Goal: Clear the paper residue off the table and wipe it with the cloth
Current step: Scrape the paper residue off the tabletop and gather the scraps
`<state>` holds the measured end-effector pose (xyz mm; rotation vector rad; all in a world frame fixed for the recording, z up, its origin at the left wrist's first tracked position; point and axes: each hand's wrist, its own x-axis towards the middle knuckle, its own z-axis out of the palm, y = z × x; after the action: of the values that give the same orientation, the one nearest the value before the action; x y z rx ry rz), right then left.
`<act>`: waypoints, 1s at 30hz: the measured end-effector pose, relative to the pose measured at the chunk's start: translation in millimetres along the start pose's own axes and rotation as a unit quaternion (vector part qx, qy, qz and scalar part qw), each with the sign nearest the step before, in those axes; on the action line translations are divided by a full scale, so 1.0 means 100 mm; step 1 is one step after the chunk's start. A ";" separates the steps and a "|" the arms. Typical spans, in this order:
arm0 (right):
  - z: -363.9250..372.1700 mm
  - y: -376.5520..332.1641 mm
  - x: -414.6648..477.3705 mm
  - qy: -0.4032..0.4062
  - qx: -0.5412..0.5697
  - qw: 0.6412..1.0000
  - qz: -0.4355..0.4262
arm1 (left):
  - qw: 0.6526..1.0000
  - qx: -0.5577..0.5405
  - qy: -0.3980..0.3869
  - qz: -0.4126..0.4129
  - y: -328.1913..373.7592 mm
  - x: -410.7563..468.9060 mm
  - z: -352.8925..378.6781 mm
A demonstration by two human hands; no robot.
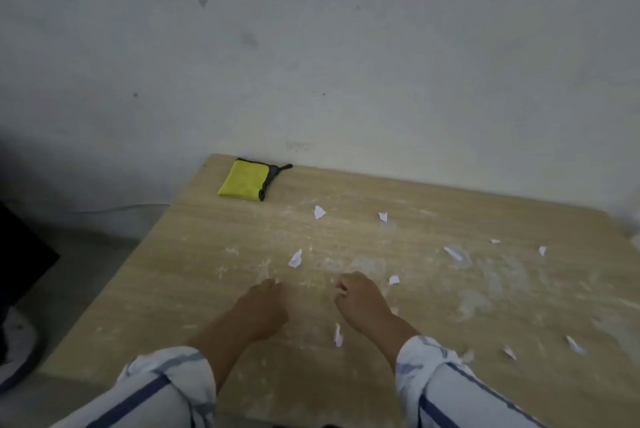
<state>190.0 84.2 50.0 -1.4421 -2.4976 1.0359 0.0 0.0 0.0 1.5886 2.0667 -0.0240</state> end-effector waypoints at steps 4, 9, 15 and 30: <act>0.21 0.03 -0.06 -0.032 -0.003 0.997 0.065 | 0.997 0.032 0.074 -0.015 -0.23 -0.08 0.17; 0.41 0.05 -0.21 -0.013 -0.011 0.995 0.100 | 0.991 0.035 0.126 0.017 -0.28 -0.19 0.26; 0.64 0.04 -0.32 0.010 -0.059 0.989 0.137 | 0.987 0.030 0.154 0.031 -0.35 -0.17 0.32; 0.74 -0.07 0.18 0.070 0.027 0.994 0.084 | 0.981 -0.054 0.183 0.022 0.06 0.67 -0.18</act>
<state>146.9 58.3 -6.9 -1.6699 -2.2676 0.9805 -13.0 68.0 -10.7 1.6672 2.2575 0.4199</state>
